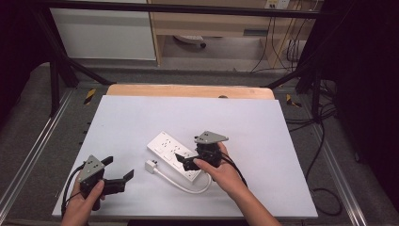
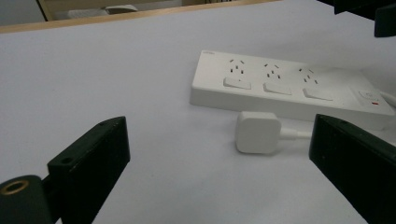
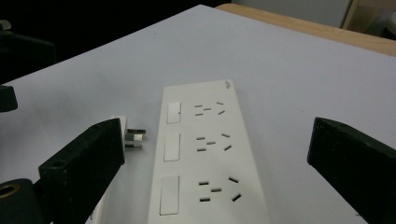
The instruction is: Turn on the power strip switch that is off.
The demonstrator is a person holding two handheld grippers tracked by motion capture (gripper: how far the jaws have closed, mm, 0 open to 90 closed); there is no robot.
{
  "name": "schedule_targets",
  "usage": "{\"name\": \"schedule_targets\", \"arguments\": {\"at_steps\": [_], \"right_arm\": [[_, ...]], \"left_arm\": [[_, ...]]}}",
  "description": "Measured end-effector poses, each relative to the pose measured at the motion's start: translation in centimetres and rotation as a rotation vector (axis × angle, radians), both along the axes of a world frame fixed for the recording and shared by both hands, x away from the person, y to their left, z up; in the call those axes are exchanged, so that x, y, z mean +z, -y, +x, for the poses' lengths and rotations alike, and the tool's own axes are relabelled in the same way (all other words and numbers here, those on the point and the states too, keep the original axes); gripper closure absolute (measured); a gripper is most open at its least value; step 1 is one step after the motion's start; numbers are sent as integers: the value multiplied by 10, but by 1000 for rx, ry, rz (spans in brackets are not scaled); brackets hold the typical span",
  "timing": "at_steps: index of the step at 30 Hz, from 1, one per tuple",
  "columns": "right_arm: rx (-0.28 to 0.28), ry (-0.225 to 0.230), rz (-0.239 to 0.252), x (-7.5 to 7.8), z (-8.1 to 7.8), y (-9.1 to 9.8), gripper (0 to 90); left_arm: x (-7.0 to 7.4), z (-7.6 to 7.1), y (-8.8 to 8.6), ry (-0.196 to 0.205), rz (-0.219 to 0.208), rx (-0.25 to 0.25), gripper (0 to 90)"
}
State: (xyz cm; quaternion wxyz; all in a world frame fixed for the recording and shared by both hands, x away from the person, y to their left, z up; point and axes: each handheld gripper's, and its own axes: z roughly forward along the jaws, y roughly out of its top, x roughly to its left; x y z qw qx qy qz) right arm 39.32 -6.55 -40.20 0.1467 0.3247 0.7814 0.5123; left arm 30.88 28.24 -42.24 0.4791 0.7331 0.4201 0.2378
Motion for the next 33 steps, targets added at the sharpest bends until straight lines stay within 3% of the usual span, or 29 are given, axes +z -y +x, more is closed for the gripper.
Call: {"name": "schedule_targets", "arguments": {"at_steps": [19, 33], "right_arm": [[-124, 57, 48, 26, -5, 65, 46], [-241, 75, 91, 33, -8, 122, 44]], "left_arm": [[-1, 0, 0, -5, 3, 3, 53], [-2, 0, 0, -10, 4, 1, 53]]}}
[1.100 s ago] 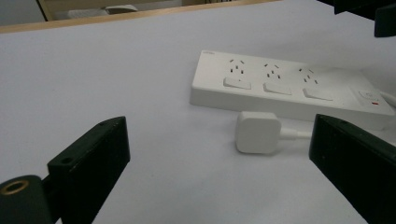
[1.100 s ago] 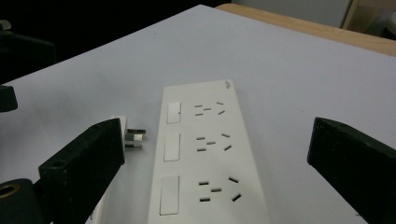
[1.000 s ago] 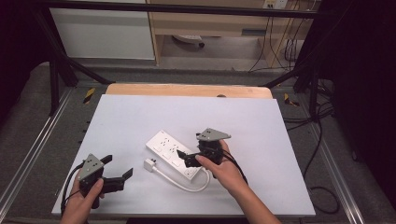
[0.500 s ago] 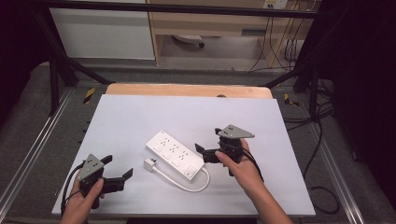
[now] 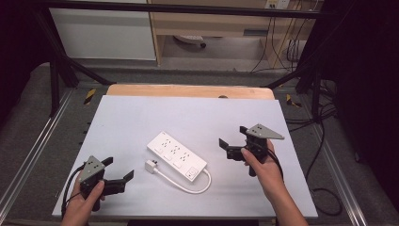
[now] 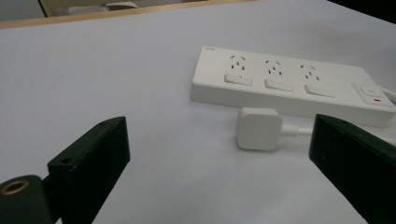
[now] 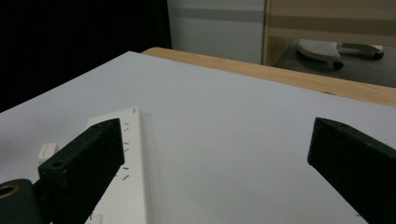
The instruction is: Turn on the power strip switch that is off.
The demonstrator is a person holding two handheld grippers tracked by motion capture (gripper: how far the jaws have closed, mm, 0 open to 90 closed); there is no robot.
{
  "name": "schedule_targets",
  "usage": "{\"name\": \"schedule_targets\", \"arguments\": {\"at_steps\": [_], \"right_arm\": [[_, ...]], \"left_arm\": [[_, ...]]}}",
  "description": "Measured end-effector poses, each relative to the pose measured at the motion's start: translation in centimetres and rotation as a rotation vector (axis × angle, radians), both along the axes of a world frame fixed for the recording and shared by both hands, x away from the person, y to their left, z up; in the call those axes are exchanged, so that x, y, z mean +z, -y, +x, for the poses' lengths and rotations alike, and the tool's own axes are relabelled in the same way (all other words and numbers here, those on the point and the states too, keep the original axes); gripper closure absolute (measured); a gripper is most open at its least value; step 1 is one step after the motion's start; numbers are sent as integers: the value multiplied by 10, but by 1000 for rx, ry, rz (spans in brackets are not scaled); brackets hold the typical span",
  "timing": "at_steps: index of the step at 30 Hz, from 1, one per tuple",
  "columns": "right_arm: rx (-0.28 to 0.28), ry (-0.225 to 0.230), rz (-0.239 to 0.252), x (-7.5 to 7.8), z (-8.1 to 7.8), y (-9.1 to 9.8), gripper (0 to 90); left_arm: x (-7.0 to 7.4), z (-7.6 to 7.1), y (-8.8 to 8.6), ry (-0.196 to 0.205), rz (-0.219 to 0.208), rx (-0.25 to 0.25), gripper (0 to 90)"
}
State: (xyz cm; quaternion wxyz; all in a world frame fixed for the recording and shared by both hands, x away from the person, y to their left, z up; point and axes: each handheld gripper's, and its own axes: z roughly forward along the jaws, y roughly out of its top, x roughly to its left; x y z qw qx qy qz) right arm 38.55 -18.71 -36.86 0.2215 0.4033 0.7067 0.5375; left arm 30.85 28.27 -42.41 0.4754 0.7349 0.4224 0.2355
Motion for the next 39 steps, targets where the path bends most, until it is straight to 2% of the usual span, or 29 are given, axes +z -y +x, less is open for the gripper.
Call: {"name": "schedule_targets", "arguments": {"at_steps": [8, 23, 39], "right_arm": [[-42, -10, 2, -3, -6, 30, 63], [-133, -33, 19, -19, -21, 79, 58], [-194, -63, 25, -40, -40, 114, 58]], "left_arm": [[0, 0, 0, -1, 2, 1, 54], [-1, 0, 1, -5, 8, -2, 55], [-1, 0, 2, -2, 7, 0, 55]]}}
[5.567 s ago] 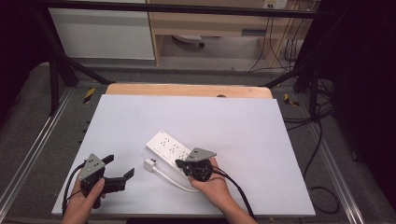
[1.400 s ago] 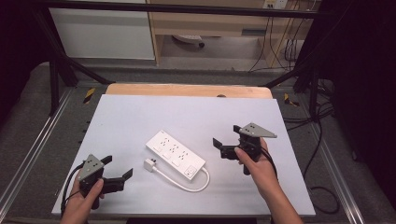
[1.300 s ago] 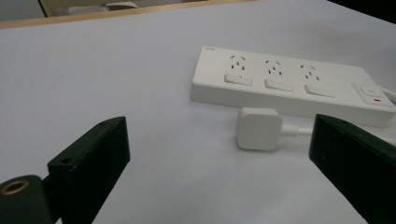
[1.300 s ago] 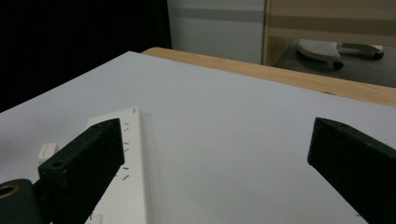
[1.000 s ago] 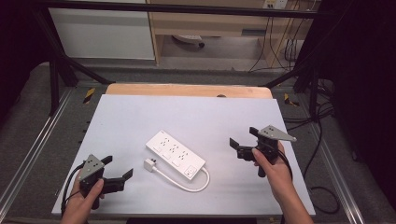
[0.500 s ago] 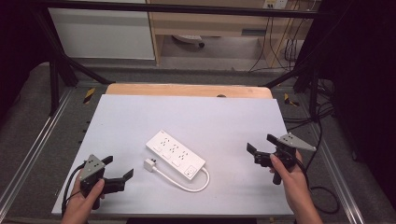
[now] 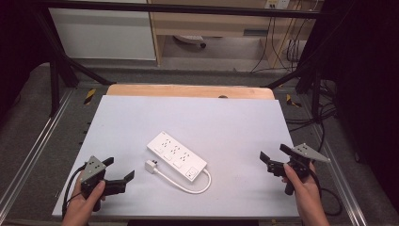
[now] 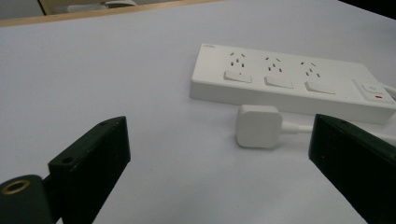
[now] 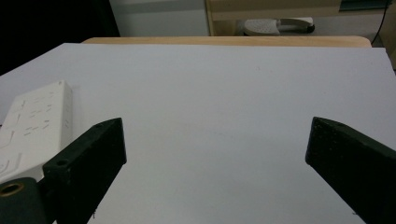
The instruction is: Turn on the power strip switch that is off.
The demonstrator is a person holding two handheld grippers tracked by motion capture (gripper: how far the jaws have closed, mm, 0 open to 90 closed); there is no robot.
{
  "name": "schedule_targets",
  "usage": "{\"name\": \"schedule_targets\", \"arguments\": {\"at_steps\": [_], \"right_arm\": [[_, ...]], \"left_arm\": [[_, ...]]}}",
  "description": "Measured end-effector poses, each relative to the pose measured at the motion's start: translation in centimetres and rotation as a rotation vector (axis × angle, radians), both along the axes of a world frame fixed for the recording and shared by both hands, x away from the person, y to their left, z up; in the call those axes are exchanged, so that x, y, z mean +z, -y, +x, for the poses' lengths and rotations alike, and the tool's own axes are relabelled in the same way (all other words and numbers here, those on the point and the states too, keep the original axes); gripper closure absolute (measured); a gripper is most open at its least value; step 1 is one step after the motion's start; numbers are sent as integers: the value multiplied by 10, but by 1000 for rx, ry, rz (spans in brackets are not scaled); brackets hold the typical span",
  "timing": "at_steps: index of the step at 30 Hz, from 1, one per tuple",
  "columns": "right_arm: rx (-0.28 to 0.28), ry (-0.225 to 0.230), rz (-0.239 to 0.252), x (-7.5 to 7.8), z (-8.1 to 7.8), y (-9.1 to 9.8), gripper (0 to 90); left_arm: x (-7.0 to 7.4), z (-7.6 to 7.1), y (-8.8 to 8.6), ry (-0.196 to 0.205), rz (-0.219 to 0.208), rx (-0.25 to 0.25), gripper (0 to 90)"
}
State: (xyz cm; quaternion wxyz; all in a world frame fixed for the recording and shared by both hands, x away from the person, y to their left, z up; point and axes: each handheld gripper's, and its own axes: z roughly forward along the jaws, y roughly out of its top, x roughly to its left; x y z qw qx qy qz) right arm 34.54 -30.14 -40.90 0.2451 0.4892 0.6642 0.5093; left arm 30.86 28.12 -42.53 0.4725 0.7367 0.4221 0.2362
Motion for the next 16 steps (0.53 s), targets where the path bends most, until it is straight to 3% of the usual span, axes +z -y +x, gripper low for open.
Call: {"name": "schedule_targets", "arguments": {"at_steps": [10, 16], "right_arm": [[6, -39, -8, -29, -10, 3, 57], [50, -84, -77, -41, -8, -11, 48]], "left_arm": [[0, 0, 0, 1, 4, -2, 55], [1, -1, 1, 5, 6, -5, 56]]}}
